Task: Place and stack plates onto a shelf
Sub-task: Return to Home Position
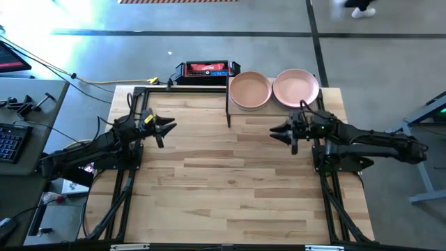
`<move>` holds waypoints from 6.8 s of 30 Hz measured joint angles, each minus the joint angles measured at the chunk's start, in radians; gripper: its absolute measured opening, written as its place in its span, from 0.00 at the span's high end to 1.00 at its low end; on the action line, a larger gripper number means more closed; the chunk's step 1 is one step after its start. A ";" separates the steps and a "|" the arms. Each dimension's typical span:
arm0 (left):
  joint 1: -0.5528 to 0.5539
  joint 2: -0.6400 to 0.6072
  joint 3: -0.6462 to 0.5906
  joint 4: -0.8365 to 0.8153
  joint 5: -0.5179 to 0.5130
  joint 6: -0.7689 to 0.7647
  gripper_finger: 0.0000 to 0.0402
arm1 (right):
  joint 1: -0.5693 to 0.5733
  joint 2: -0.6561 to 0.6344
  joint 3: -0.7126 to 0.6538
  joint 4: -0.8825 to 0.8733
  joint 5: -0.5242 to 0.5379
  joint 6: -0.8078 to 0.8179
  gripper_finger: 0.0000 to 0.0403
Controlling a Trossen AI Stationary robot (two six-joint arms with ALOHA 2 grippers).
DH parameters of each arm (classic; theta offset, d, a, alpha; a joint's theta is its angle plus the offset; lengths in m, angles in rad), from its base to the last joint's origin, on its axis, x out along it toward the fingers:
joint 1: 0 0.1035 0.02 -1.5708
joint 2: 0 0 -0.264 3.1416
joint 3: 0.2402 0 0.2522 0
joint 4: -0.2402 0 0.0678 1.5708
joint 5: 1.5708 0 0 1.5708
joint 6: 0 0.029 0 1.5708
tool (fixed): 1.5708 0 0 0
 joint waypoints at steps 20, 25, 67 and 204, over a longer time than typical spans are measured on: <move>0.000 0.000 -0.011 -0.003 0.025 -0.007 0.71 | 0.053 -0.001 -0.252 0.230 0.006 -0.029 0.73; 0.000 0.000 -0.011 -0.047 0.015 -0.007 0.71 | 0.050 0.000 -0.344 0.293 0.006 -0.026 0.73; 0.000 0.001 -0.010 -0.180 -0.078 0.062 0.71 | 0.050 0.001 -0.365 0.000 0.089 0.185 0.73; -0.306 -0.196 -0.074 0.049 -0.054 0.229 0.71 | 0.051 -0.582 -0.362 -0.002 0.092 0.182 0.73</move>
